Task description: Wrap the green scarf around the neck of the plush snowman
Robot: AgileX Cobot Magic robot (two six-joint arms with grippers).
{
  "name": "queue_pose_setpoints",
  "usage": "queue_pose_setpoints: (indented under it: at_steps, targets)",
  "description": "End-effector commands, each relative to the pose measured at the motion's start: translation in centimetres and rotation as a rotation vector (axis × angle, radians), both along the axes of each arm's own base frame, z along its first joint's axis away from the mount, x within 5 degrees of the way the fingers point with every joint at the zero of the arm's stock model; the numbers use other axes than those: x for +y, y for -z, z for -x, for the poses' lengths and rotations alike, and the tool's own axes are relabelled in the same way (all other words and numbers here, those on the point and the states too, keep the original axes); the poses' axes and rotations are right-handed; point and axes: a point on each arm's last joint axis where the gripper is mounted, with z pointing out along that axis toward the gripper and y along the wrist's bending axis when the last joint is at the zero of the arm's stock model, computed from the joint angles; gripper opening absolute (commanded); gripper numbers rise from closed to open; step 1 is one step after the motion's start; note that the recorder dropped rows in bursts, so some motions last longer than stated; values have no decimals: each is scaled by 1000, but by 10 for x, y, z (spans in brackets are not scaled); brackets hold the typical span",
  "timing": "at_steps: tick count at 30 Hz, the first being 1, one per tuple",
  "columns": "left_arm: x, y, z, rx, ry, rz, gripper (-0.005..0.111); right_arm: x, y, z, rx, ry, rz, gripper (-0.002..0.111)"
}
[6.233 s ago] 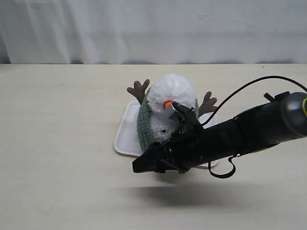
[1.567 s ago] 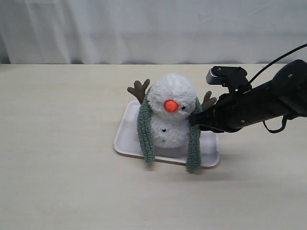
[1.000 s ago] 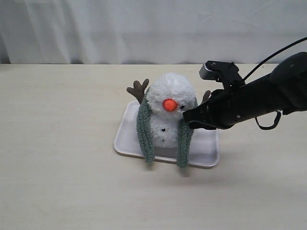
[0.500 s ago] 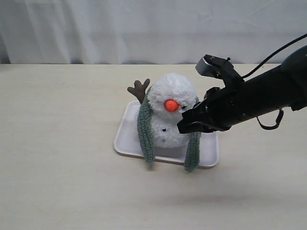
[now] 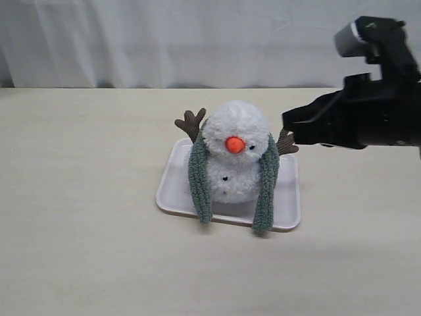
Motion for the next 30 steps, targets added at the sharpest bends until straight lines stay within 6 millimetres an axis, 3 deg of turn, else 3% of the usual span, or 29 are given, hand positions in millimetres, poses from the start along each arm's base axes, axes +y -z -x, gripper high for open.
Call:
queue_pose_setpoints:
  at_steps: [1,6,13,30]
  targets:
    - [0,0,0,-9,1,5,0,-23,-24,37,-220,142,-12,4]
    - [0,0,0,-11,1,5,0,-39,-47,79,-399,213,-78,4]
    - [0,0,0,-11,1,5,0,-49,-65,130,-555,175,-154,4]
    - [0,0,0,-11,1,5,0,-63,-81,217,-829,77,-258,4]
